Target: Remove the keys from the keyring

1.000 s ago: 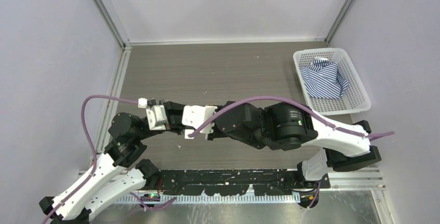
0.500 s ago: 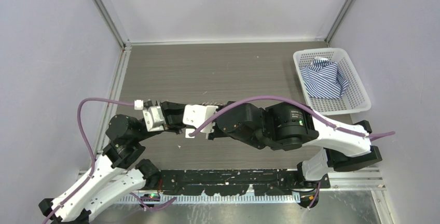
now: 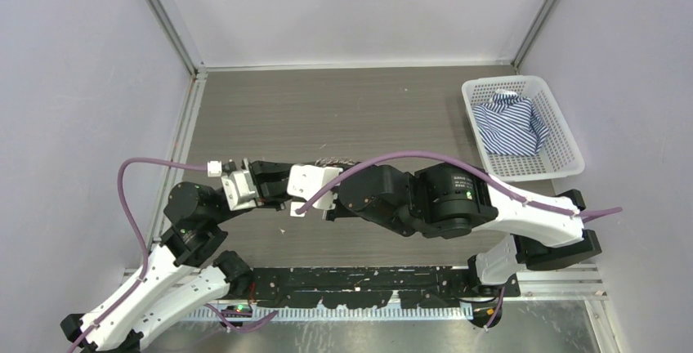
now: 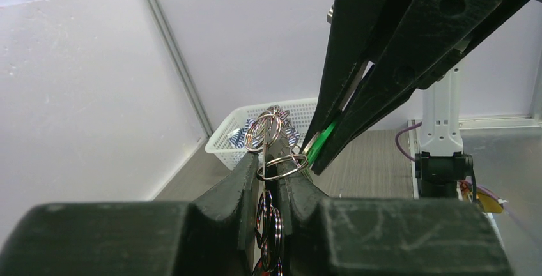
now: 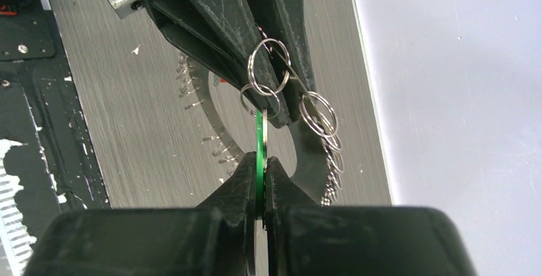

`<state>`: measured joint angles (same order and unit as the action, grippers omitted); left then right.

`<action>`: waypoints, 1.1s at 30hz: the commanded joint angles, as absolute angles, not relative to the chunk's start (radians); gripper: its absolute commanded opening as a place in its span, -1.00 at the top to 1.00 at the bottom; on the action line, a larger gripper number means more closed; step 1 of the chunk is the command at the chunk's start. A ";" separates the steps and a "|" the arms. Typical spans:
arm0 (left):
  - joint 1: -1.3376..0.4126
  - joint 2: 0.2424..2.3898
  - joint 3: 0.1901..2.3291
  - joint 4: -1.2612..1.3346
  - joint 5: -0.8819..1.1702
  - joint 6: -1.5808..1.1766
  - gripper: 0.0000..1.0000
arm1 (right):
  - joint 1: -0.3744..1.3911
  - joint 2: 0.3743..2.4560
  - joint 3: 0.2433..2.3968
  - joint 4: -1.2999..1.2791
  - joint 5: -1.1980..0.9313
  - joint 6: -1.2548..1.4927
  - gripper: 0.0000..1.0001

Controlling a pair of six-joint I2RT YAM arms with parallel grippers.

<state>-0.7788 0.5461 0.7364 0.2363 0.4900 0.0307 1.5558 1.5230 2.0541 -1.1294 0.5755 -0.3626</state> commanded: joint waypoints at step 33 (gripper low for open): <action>-0.783 0.622 0.737 0.384 0.339 0.259 0.99 | 1.401 1.285 1.664 -0.569 0.579 0.295 0.98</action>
<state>-0.7769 0.6201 0.7315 0.3317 0.3470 0.1963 1.4544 1.3647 1.6985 -0.6880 0.6449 0.1429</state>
